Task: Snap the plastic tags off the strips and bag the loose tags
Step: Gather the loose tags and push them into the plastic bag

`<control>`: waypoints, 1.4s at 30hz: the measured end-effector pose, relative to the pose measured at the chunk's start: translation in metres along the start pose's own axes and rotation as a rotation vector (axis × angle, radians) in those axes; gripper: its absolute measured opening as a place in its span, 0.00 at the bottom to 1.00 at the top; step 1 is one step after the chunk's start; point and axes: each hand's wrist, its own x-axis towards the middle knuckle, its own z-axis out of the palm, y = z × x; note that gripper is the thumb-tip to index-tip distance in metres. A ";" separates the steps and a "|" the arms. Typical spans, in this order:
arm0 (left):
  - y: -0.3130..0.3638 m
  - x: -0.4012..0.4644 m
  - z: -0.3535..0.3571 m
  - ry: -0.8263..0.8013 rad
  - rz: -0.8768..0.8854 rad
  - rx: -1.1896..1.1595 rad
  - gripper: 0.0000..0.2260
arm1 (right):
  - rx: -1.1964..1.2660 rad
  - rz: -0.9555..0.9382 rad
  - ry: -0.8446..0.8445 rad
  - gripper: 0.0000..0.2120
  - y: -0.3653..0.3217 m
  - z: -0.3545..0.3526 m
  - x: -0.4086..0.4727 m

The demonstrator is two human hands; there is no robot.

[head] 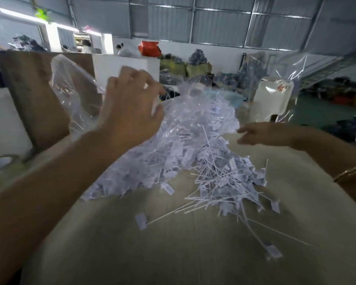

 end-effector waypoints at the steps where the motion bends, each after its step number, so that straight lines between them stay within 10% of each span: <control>1: 0.029 -0.013 0.002 -0.001 0.103 -0.127 0.14 | -0.111 0.039 -0.114 0.50 0.007 0.010 -0.009; 5: 0.113 -0.061 0.026 -0.289 0.193 -0.432 0.19 | -0.293 -0.041 -0.327 0.64 0.017 0.081 -0.030; 9: 0.129 -0.097 0.075 -0.618 0.204 -0.272 0.34 | -0.524 -0.198 -0.084 0.64 0.017 0.125 -0.022; 22: 0.110 -0.131 0.106 -0.312 -0.164 -0.753 0.22 | -0.913 -0.499 0.237 0.36 0.005 0.121 0.033; 28: 0.103 -0.130 0.100 0.041 -0.356 -1.032 0.13 | -0.510 -0.525 0.406 0.18 0.017 0.095 0.016; 33: 0.102 -0.129 0.107 -0.009 -0.520 -1.140 0.22 | -0.051 -0.518 0.382 0.15 0.023 0.064 -0.005; 42: 0.111 -0.128 0.096 -0.042 -0.238 -0.926 0.16 | 0.493 -0.408 0.463 0.11 0.007 0.018 -0.011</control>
